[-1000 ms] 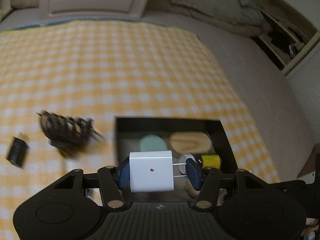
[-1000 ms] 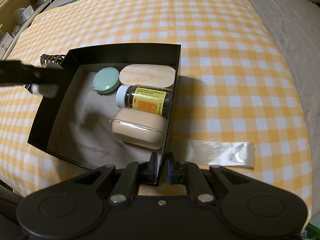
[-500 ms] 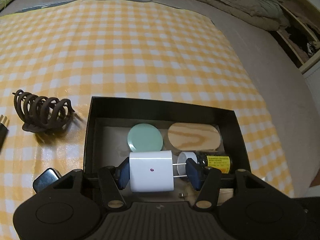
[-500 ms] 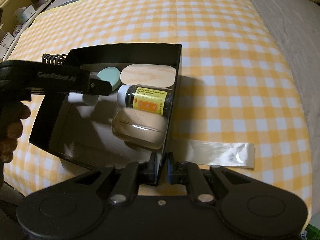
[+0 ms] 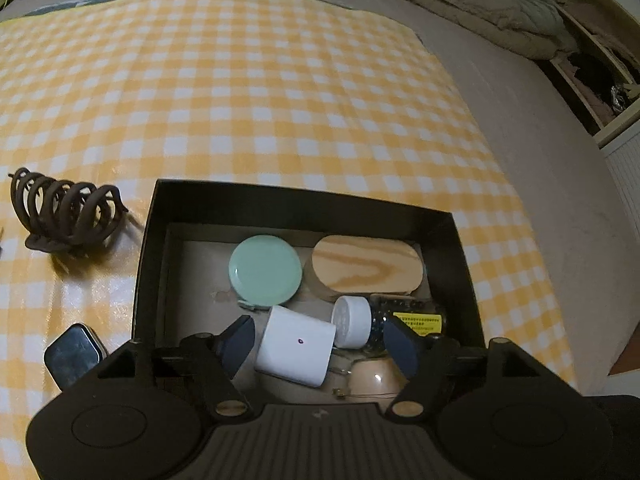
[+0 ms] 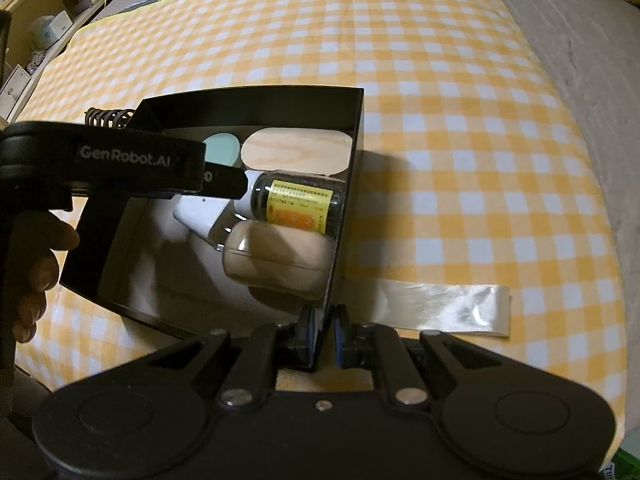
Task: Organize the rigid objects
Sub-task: 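Carry the white charger with the left gripper into the box and release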
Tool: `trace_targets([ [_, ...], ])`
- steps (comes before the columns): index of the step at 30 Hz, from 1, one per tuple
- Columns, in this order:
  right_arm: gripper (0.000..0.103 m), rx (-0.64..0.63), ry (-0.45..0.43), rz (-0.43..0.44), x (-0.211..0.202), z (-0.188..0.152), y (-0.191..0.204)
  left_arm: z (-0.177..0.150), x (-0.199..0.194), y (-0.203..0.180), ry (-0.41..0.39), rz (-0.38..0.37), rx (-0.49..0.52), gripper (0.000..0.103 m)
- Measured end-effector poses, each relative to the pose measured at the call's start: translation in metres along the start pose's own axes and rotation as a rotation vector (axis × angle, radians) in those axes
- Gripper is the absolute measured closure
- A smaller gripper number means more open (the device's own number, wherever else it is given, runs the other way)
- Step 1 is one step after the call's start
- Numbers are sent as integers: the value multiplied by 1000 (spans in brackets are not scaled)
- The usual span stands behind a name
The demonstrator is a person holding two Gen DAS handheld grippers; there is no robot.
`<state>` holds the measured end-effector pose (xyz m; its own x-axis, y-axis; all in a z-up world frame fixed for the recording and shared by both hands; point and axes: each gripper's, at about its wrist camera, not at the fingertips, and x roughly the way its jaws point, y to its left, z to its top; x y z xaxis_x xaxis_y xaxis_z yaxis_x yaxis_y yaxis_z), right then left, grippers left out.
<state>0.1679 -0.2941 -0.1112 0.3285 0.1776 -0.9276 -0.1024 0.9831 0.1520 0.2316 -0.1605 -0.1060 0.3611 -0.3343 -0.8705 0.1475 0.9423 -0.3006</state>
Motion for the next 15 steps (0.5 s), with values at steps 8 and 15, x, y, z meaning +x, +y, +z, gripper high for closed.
trace_targets([
  [8,93,-1,0,-1,1,0,0,0,-14,5,-18,-12,18,25],
  [15,93,-1,-1,-1,1,0,0,-3,-33,9,-39,-34,43,25],
])
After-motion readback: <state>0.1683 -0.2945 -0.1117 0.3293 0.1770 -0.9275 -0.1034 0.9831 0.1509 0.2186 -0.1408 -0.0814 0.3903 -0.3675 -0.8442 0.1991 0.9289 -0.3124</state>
